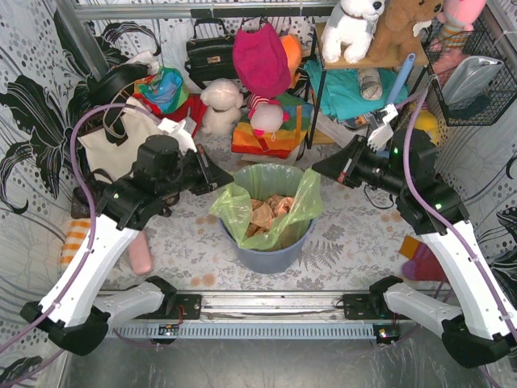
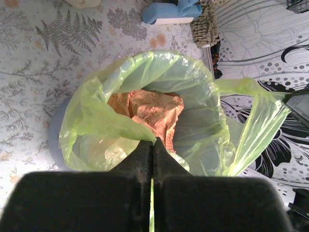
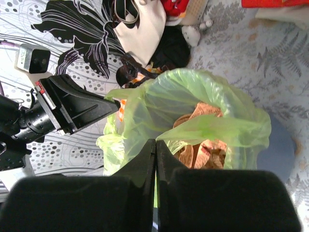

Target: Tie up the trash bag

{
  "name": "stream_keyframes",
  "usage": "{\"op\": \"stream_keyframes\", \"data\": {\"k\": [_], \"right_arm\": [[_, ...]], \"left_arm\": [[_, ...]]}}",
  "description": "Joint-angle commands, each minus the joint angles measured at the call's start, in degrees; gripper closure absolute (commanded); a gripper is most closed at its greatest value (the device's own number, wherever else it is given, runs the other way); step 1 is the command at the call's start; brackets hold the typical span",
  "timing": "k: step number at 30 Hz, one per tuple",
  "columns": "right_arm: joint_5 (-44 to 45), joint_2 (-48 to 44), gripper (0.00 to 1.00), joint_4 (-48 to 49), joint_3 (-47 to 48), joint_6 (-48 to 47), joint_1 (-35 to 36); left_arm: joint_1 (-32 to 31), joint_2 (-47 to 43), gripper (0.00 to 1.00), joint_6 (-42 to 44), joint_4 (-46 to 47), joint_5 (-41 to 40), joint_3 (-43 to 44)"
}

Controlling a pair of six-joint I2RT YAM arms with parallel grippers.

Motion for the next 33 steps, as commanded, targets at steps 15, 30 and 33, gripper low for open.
{"op": "stream_keyframes", "data": {"k": [15,30,33], "right_arm": [[5.8,8.8,1.0,16.6,0.0,-9.8,0.0],[3.9,21.4,1.0,27.5,3.1,-16.0,0.0],[0.6,21.4,1.0,30.7,4.1,-15.5,0.0]], "left_arm": [[1.1,10.5,1.0,7.9,11.1,-4.9,6.7],[5.1,22.8,1.0,13.0,21.9,3.3,12.5],[5.3,22.4,1.0,12.6,24.1,8.4,14.3]]}}
